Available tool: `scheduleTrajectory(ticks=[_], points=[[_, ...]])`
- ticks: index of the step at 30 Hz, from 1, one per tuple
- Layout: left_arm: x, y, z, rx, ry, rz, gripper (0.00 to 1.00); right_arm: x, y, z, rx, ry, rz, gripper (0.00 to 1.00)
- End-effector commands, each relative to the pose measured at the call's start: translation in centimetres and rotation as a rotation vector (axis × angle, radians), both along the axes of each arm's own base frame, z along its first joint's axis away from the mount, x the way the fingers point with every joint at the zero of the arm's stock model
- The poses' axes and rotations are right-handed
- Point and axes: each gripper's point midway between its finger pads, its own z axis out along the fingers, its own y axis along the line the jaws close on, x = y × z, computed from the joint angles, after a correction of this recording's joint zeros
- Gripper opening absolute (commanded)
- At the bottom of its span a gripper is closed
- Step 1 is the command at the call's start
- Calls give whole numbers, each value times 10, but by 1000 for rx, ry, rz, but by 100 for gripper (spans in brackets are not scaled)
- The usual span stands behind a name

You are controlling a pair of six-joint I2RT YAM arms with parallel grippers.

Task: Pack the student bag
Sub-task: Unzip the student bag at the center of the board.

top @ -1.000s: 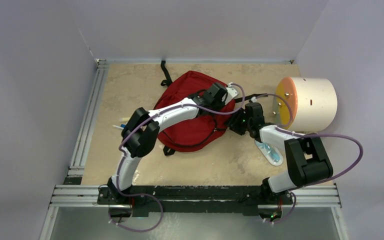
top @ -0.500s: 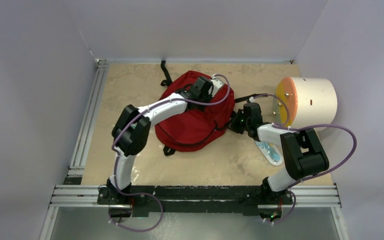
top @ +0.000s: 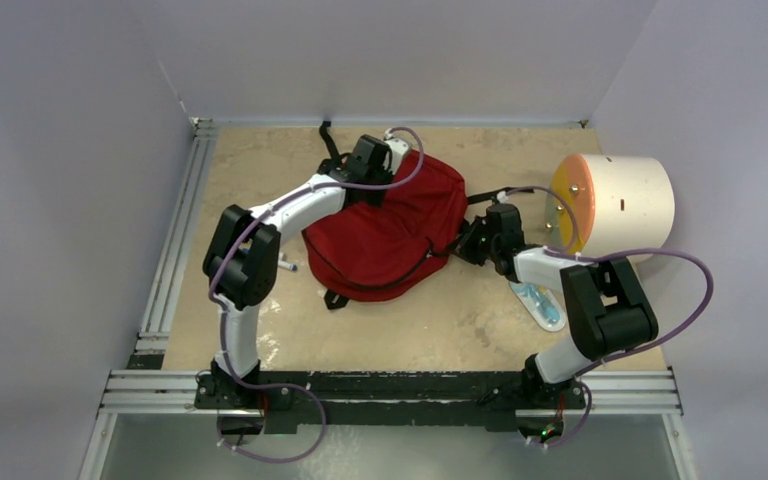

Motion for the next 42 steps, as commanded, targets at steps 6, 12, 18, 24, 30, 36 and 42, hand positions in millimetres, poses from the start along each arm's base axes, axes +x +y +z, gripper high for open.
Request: scheduleTrajectory(ticks=[6, 12, 18, 24, 30, 36, 42], points=[[47, 100, 42, -13, -105, 255, 0, 2, -16, 3, -74, 0, -44, 0], [45, 103, 40, -22, -100, 252, 0, 5, -19, 15, -89, -28, -55, 0], [25, 72, 39, -161, -25, 154, 0, 27, -8, 85, -48, -239, 2, 24], [4, 43, 34, -209, 13, 85, 0, 43, 14, 131, 44, -311, 47, 42], [-9, 24, 23, -211, 47, 50, 0, 52, 56, 129, 91, -274, 119, 49], [-18, 13, 17, -200, 62, 23, 0, 50, 102, 101, 92, -206, 177, 56], [-19, 12, 18, -198, 62, 13, 0, 50, 116, 81, 103, -162, 198, 61]])
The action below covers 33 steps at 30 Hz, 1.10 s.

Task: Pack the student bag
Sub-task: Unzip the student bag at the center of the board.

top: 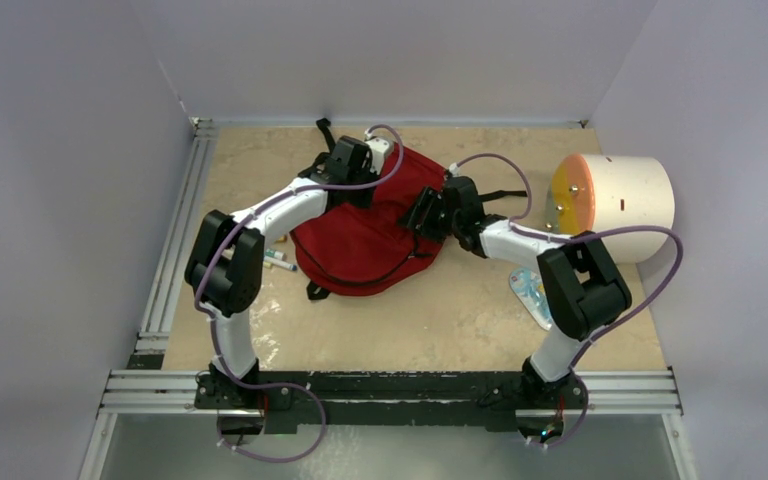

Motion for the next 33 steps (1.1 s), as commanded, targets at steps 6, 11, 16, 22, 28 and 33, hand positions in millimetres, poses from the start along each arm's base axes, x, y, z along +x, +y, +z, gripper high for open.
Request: scheduleTrajectory(ticks=[6, 11, 16, 22, 28, 33], points=[[-5, -10, 11, -40, -12, -21, 0, 10, 17, 10, 46, -23, 15, 63], [-6, -13, 9, -43, -5, -25, 0, 5, 21, 2, 70, -8, 33, 53], [-4, -11, 6, -34, -2, -14, 0, 0, 30, 1, 121, -7, 76, 19], [-1, -6, -1, -12, 8, 17, 0, -9, 27, -2, 120, 9, 83, 0], [18, 14, 10, 11, -27, 111, 0, -16, 16, -6, 93, 22, 48, 0], [43, 44, 23, 78, -98, 206, 0, -19, 11, -13, 75, 36, 37, 0]])
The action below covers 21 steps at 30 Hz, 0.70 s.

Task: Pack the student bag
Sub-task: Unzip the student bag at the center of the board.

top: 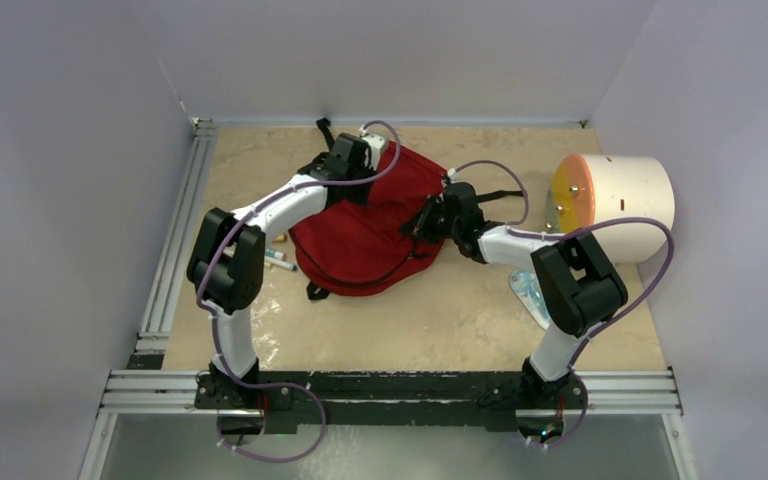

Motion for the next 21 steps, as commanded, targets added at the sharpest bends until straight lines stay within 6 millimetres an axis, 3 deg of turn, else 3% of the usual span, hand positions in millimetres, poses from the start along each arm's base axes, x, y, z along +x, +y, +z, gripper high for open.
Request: scheduleTrajectory(ticks=[1, 9, 14, 19, 21], points=[[39, 37, 25, 74, -113, 142, 0, -11, -4, -2, -11, 23, 1, 0], [74, 91, 32, 121, -156, 297, 0, -13, -10, -1, -38, 16, -14, 0], [88, 112, 32, 127, -154, 353, 0, -14, -13, 2, -44, 9, -20, 0], [87, 117, 29, 113, -128, 376, 1, -13, -14, 9, -46, -22, -12, 0], [80, 109, 36, 59, -110, 356, 13, -13, -12, 16, -43, -43, 7, 0]])
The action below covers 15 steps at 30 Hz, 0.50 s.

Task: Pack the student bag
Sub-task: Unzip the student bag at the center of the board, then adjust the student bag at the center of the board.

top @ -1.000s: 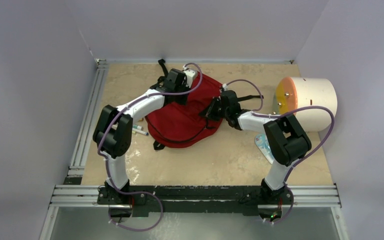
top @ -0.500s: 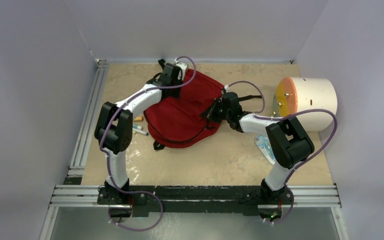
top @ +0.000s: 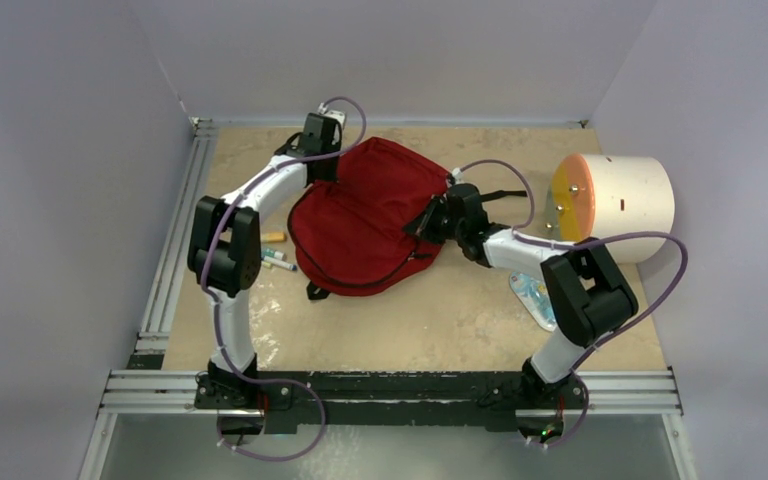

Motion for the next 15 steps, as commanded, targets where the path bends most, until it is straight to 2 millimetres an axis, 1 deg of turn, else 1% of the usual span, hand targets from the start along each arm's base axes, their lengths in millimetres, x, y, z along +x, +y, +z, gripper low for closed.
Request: scheduleTrajectory(ticks=[1, 4, 6, 8, 10, 12, 15], points=[[2, 3, 36, -83, -55, 37, 21, -8, -3, 11, -36, -29, 43, 3], [-18, -9, 54, -189, -55, 9, 46, 3, -7, 36, -73, -105, 37, 27], [-35, -12, 66, -250, -51, 13, 56, 14, -14, 56, -111, -162, 1, 38], [-55, -13, 74, -300, -40, 21, 59, 31, -27, 79, -176, -226, -76, 53], [-78, -8, 78, -341, -21, 66, 60, 46, -41, 95, -237, -271, -136, 62], [-103, 7, 73, -360, 16, 182, 60, 63, -57, 108, -293, -307, -193, 69], [-139, 22, 65, -389, 44, 287, 60, 92, -80, 117, -398, -348, -251, 78]])
